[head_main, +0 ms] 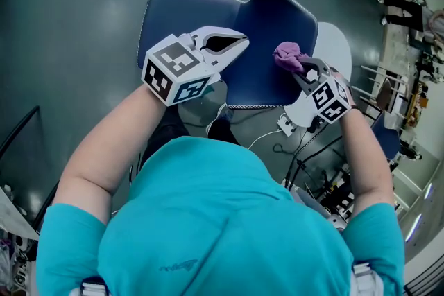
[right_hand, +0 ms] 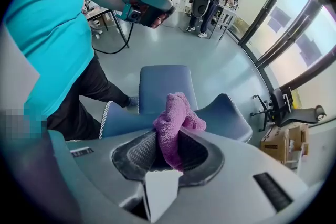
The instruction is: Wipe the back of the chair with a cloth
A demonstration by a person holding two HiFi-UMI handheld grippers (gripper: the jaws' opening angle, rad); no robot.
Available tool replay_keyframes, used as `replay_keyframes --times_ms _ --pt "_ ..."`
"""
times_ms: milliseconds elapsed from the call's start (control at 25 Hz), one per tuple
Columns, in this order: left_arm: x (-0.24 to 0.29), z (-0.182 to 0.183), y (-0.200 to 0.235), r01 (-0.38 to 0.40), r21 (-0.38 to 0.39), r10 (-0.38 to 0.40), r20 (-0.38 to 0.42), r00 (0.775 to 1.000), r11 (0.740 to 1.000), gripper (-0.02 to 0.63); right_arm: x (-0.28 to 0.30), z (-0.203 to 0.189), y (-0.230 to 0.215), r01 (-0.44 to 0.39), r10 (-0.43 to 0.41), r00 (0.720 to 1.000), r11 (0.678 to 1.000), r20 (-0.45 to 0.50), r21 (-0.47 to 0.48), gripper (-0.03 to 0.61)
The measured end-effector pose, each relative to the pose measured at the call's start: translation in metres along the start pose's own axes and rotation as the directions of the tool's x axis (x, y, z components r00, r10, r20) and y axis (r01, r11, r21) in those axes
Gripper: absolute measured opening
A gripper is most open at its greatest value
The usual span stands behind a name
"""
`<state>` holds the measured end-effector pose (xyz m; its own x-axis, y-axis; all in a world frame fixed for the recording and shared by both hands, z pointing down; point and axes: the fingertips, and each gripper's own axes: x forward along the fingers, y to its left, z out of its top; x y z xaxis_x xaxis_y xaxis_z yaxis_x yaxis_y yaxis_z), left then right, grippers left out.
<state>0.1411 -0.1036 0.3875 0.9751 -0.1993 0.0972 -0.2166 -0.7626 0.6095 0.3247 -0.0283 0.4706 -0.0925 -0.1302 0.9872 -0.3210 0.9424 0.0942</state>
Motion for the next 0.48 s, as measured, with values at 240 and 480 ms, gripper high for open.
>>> replay_keyframes --times_ms 240,480 --pt "-0.007 -0.035 -0.039 0.001 0.012 -0.001 0.013 1.000 1.000 -0.005 -0.004 -0.021 0.064 -0.003 0.004 1.000 1.000 0.015 -0.009 0.092" --pt "-0.008 -0.015 -0.033 0.014 0.001 -0.014 -0.001 1.000 1.000 -0.005 -0.014 -0.009 0.059 -0.020 0.020 1.000 1.000 0.022 0.002 0.092"
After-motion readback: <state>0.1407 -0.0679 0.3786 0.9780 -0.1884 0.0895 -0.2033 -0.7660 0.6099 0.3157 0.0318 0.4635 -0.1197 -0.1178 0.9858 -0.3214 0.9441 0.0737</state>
